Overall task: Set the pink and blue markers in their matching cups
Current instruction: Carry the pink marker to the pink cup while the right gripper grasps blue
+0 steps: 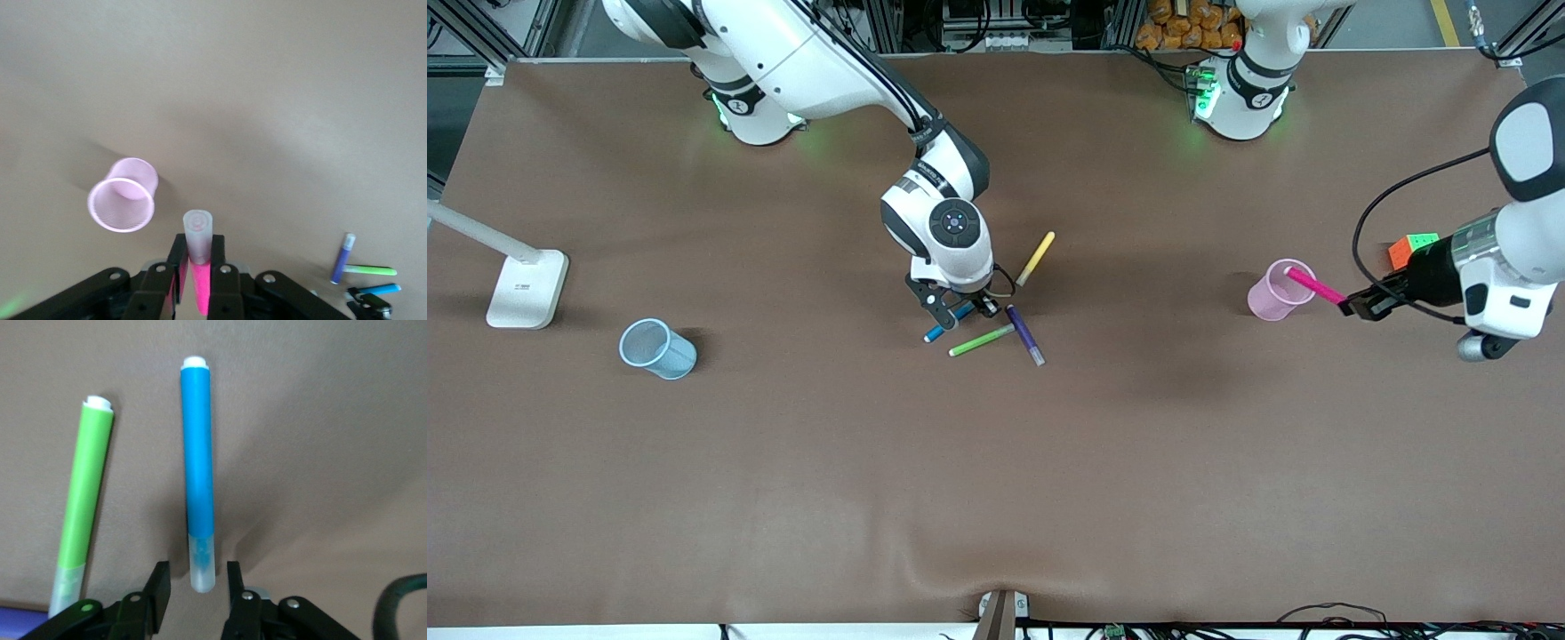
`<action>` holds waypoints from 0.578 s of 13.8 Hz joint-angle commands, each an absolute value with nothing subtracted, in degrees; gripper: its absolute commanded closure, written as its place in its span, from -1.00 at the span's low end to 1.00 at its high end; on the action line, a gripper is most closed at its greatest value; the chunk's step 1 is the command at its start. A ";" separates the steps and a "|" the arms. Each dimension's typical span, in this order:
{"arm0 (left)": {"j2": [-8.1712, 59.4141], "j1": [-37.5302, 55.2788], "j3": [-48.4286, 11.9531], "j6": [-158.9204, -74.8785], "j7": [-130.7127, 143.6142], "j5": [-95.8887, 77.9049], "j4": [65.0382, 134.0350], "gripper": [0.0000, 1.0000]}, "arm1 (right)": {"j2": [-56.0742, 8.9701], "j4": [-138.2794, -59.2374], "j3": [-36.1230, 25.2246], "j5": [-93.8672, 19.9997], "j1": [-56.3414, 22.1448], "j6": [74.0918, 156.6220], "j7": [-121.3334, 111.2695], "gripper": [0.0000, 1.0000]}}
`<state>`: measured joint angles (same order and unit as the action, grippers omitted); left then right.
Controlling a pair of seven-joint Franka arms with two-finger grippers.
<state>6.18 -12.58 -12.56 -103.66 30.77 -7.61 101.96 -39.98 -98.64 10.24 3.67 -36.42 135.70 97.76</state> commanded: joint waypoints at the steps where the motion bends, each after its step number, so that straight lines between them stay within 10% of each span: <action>1: 1.33 -12.92 -13.01 -103.71 29.97 -3.88 106.25 1.00 | -40.78 -97.91 10.20 5.89 -37.00 136.23 99.49 0.74; 8: -6.23 -14.32 -13.01 -114.41 29.62 -2.46 120.39 1.00 | -38.07 -95.02 10.28 5.71 -35.16 125.37 98.36 1.00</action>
